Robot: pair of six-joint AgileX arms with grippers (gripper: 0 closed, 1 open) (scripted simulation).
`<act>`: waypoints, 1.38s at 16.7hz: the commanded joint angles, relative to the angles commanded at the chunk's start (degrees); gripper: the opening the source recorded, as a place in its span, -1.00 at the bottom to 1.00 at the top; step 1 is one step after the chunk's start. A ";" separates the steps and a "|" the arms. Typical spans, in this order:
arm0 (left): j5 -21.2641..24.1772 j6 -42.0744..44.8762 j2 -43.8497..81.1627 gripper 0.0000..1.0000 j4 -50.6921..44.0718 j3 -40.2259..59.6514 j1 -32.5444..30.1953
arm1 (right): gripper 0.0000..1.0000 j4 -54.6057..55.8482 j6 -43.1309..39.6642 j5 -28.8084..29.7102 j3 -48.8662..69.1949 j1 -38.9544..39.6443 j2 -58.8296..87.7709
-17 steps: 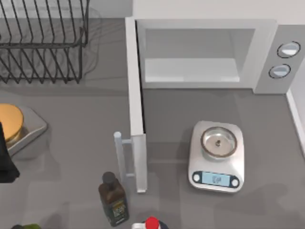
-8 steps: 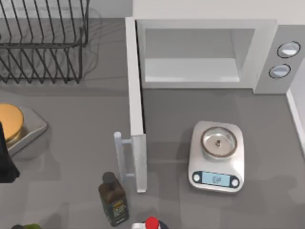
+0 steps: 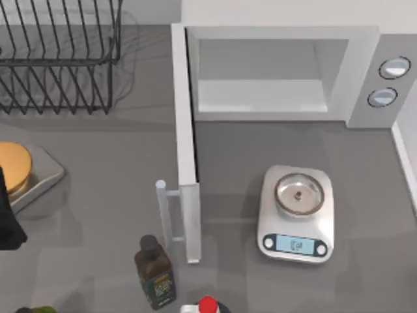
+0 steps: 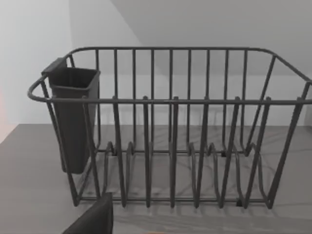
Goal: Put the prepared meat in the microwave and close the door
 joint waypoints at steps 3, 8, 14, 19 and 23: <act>0.00 0.00 0.00 1.00 0.00 0.00 0.00 | 1.00 7.52 0.05 0.00 -3.68 0.00 3.85; 0.00 0.00 0.00 1.00 0.00 0.00 0.00 | 1.00 10.00 0.06 0.00 -5.03 0.00 5.29; 0.00 0.00 0.00 1.00 0.00 0.00 0.00 | 0.25 10.00 0.06 0.00 -5.03 0.00 5.29; 0.00 0.00 0.00 1.00 0.00 0.00 0.00 | -0.51 10.00 0.06 0.00 -5.03 0.00 5.29; 0.00 0.00 0.00 1.00 0.00 0.00 0.00 | -1.00 10.00 0.06 0.00 -5.03 0.00 5.29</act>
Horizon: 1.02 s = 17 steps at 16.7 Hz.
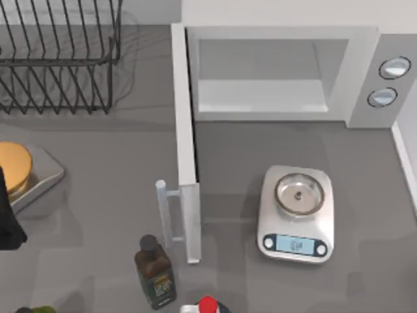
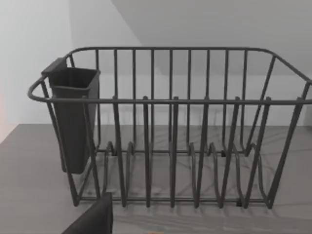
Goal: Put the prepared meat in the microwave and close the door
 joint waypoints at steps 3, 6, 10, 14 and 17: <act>0.00 0.00 0.00 1.00 0.00 0.00 0.00 | -1.00 0.00 0.00 0.00 0.00 0.00 0.00; 0.00 0.00 0.00 1.00 0.00 0.00 0.00 | -1.00 0.00 0.00 0.00 0.00 0.00 0.00; 0.00 0.00 0.00 1.00 0.00 0.00 0.00 | -1.00 -6.56 0.35 -0.83 3.22 -0.19 -4.40; 0.00 0.00 0.00 1.00 0.00 0.00 0.00 | -1.00 -15.56 0.00 -0.88 8.84 -0.32 -7.30; 0.00 0.00 0.00 1.00 0.00 0.00 0.00 | -1.00 -25.43 -0.15 -0.86 14.22 -0.36 -10.62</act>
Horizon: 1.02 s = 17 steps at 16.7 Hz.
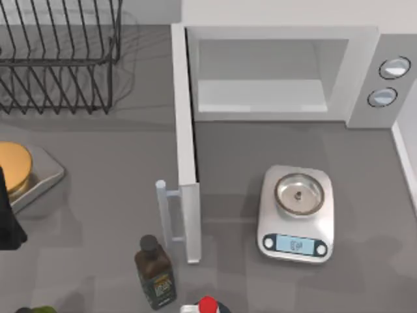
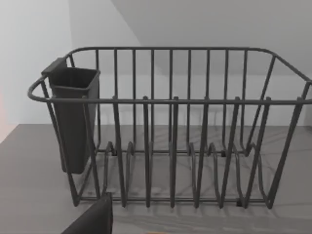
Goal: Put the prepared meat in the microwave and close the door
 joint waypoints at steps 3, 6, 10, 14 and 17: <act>0.00 0.00 0.00 1.00 0.00 0.00 0.00 | -1.00 -5.83 0.08 0.04 4.01 -0.04 -2.91; 0.00 0.00 0.00 1.00 0.00 0.00 0.00 | -1.00 -6.68 0.15 0.05 4.70 -0.04 -3.54; 0.00 0.00 0.00 1.00 0.00 0.00 0.00 | -1.00 -5.90 0.72 0.24 4.94 0.64 -2.93; 0.00 0.00 0.00 1.00 0.00 0.00 0.00 | -1.00 2.66 6.33 3.04 9.19 7.76 2.59; 0.00 0.00 0.00 1.00 0.00 0.00 0.00 | -1.00 15.17 13.45 6.82 13.61 16.35 10.66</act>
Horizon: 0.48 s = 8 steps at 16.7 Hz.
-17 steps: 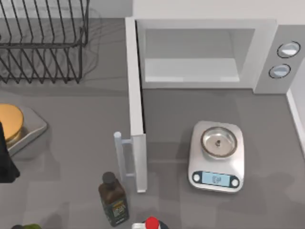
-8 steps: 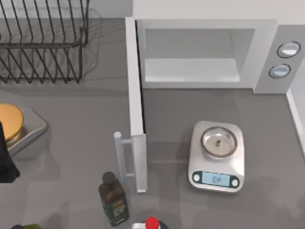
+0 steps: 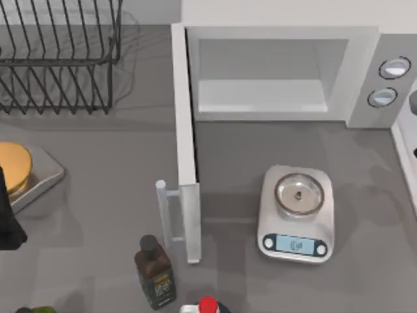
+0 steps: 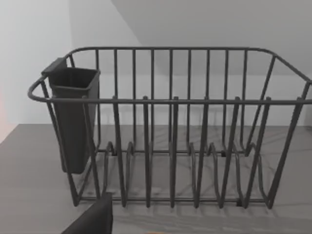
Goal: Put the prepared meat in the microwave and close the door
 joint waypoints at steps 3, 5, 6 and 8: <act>0.00 0.00 0.00 1.00 0.00 0.00 0.00 | -1.00 16.20 9.00 4.94 4.02 9.35 10.19; 0.00 0.00 0.00 1.00 0.00 0.00 0.00 | -1.00 28.18 15.49 8.64 6.05 15.21 17.28; 0.00 0.00 0.00 1.00 0.00 0.00 0.00 | -1.00 34.25 18.78 10.56 6.86 17.92 20.66; 0.00 0.00 0.00 1.00 0.00 0.00 0.00 | -1.00 46.05 25.27 14.54 8.25 22.71 26.85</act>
